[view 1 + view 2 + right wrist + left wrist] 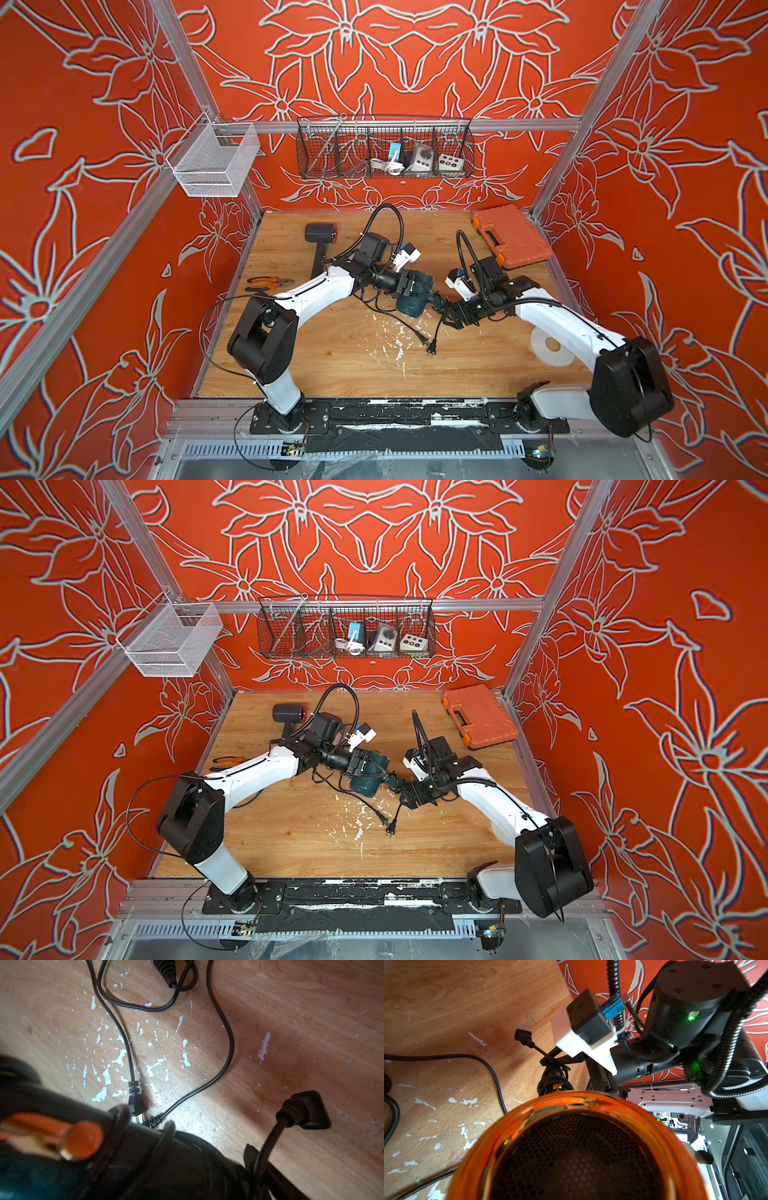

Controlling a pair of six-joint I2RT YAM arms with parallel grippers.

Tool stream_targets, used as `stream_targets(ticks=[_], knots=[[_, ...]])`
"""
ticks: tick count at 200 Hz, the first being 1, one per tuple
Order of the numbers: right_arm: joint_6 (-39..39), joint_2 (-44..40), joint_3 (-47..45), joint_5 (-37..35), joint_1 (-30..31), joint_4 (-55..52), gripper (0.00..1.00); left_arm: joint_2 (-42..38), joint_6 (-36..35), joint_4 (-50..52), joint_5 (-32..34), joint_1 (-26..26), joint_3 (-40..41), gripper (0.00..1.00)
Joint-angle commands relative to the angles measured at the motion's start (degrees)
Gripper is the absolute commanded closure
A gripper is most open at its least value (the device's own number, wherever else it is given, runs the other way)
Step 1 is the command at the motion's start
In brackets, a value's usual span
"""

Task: Wrap the cord around the hair dryer
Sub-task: Wrap the power cord around the hair dryer.

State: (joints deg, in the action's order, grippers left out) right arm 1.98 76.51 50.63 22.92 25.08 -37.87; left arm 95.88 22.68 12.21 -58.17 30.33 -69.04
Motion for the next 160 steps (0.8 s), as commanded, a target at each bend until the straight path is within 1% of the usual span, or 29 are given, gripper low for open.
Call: stream_targets(ticks=[1, 36, 82, 133, 160], knots=[[-1.2, 0.2, 1.7, 0.8, 1.9, 2.9, 0.12, 0.0, -2.9, -2.1, -10.4, 2.7, -3.5, 1.0], [-1.6, -0.1, 1.9, -0.2, 3.4, 3.6, 0.12, 1.0, -3.9, -0.5, -10.9, 3.4, -5.0, 1.0], [-2.2, -2.8, 1.7, -1.1, 4.5, 5.0, 0.15, 1.9, -4.7, 0.8, -11.1, 3.9, -5.7, 1.0], [-2.4, -6.1, -0.8, -4.6, 4.7, 8.6, 0.17, 1.7, -5.7, 1.9, -12.5, 4.0, -5.7, 1.0], [-2.5, -5.5, -1.3, -2.8, 4.7, 10.6, 0.2, 1.3, -6.0, 2.5, -12.8, 4.0, -5.7, 1.0]])
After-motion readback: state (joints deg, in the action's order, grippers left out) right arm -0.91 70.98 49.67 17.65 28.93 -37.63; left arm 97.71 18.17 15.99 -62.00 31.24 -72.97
